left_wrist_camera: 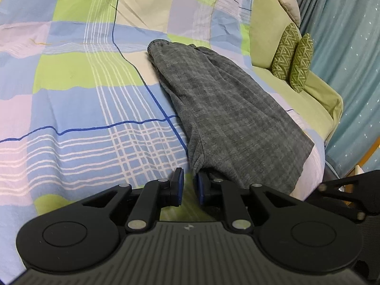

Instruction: Fold clothes

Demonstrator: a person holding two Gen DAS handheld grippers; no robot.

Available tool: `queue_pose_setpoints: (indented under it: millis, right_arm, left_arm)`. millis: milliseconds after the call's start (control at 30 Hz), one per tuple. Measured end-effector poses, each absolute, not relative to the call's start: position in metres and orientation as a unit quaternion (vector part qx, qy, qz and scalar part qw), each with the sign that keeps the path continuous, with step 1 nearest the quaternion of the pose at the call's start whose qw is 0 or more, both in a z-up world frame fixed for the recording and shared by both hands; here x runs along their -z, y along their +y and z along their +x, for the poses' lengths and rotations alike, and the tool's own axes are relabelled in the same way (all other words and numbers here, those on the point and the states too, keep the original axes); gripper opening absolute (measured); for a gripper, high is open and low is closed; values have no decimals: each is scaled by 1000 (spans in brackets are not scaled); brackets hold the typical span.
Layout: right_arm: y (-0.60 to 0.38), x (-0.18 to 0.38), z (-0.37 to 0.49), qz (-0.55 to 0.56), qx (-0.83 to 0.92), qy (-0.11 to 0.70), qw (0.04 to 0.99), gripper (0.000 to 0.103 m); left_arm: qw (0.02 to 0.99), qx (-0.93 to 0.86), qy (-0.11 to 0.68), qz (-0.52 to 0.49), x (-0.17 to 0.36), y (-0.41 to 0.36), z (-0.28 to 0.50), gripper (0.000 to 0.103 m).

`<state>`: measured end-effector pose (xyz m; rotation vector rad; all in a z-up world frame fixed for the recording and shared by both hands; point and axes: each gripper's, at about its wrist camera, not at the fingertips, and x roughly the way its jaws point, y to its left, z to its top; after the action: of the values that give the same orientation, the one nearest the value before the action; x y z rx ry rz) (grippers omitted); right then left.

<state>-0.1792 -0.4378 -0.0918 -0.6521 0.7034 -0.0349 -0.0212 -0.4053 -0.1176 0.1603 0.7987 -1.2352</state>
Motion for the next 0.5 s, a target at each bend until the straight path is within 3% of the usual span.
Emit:
queue_pose_setpoints:
  millis: [133, 200, 333, 500]
  right_arm:
    - [-440, 76, -193, -287, 16, 330, 899, 11]
    - [-442, 70, -202, -273, 25, 330, 903, 13]
    - [-450, 63, -218, -248, 55, 331, 909, 18]
    - [-464, 62, -219, -227, 85, 335, 911, 27]
  left_arm:
    - [738, 579, 314, 147, 105, -394, -37, 23]
    - [728, 598, 280, 185, 98, -389, -49, 35]
    - [704, 628, 223, 245, 85, -381, -71, 39]
    - [695, 629, 283, 203, 85, -403, -72, 39]
